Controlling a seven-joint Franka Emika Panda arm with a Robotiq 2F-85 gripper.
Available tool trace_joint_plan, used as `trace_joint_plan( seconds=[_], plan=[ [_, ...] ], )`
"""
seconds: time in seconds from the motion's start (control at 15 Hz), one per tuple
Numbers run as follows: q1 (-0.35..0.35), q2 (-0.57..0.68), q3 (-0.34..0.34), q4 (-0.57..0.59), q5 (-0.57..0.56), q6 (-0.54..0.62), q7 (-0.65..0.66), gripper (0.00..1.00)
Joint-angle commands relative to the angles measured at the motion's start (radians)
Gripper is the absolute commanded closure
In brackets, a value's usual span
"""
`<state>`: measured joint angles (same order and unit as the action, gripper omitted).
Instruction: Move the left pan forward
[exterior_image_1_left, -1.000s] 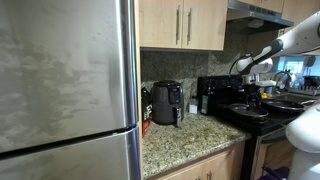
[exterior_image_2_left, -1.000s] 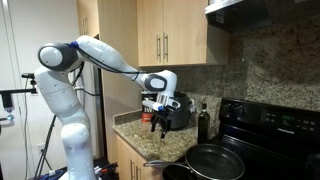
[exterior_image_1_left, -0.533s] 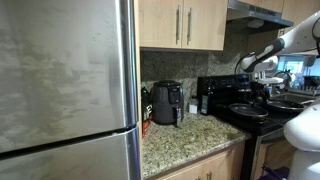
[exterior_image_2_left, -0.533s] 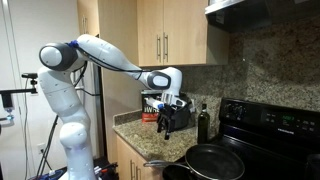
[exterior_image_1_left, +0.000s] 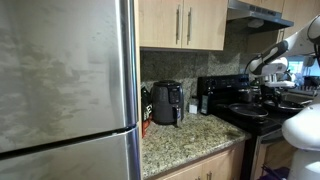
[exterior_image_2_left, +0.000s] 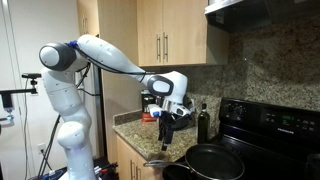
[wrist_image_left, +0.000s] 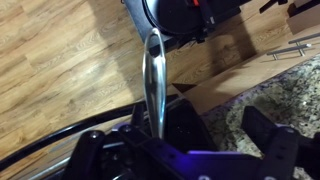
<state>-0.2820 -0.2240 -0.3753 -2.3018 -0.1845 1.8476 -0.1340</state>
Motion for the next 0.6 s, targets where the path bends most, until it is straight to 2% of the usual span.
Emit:
trace_joint_plan(
  seconds=[0.0, 0.07, 0.13, 0.47, 0.53],
  plan=[
    [-0.05, 0.042, -0.02, 0.01, 0.0, 0.026, 0.021, 0.0],
    [-0.051, 0.062, -0.026, 0.016, 0.018, 0.024, 0.001, 0.0],
    [-0.05, 0.014, -0.014, 0.002, 0.003, 0.004, 0.002, 0.0],
    [-0.054, 0.045, -0.019, 0.002, 0.004, 0.014, 0.002, 0.0],
    [-0.051, 0.079, -0.016, 0.003, 0.004, 0.051, 0.021, 0.0]
  ],
)
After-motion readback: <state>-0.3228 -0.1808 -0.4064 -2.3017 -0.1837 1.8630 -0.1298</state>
